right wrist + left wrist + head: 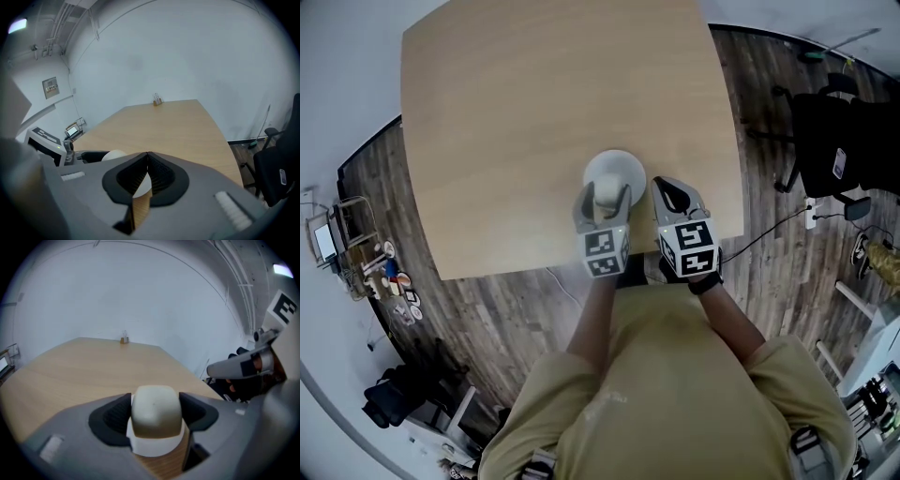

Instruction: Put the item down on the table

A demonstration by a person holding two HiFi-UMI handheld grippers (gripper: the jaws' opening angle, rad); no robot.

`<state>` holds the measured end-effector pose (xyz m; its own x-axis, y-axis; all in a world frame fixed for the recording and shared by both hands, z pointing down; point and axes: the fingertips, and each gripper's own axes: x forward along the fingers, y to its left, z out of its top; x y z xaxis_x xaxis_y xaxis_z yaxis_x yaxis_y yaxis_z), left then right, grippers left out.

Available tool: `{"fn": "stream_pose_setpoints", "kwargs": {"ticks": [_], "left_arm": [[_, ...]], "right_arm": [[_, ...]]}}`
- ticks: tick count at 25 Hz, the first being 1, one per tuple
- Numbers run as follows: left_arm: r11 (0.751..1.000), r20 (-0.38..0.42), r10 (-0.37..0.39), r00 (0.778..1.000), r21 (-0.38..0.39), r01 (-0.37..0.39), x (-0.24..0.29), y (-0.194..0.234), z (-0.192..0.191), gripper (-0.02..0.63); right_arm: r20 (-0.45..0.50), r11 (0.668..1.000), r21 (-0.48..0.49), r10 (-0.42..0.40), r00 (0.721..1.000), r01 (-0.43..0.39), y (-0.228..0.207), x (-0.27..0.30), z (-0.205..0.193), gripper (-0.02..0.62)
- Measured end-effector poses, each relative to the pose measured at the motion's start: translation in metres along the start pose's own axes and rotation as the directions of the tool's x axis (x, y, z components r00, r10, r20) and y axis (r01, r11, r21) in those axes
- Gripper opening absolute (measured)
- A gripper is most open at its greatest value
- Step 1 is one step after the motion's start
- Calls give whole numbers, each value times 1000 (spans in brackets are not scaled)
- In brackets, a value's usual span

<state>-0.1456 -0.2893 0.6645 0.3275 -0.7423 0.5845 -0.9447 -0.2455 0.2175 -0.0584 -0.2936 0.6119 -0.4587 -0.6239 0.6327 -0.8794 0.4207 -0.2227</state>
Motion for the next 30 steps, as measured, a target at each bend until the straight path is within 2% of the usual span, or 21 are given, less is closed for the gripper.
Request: {"fn": "stream_pose_setpoints", "kwargs": {"ticks": [6, 13, 22, 25, 30], "left_arm": [[999, -69, -17, 997, 40, 20, 30, 5, -21, 316], [985, -78, -47, 996, 161, 59, 44, -5, -19, 315], [985, -180, -10, 984, 165, 40, 51, -5, -60, 318], [985, -166, 2, 986, 168, 26, 49, -8, -54, 318], [988, -88, 18, 996, 152, -4, 32, -16, -25, 331]], "right_arm": [[-30, 999, 17, -27, 999, 28, -10, 9, -10, 7], [-43, 998, 34, -53, 998, 54, -18, 10, -12, 6], [-35, 999, 25, -43, 998, 44, -26, 1, -15, 6], [-24, 999, 18, -37, 999, 37, -27, -6, -13, 6], [16, 1000, -9, -7, 1000, 7, -21, -24, -2, 6]]}}
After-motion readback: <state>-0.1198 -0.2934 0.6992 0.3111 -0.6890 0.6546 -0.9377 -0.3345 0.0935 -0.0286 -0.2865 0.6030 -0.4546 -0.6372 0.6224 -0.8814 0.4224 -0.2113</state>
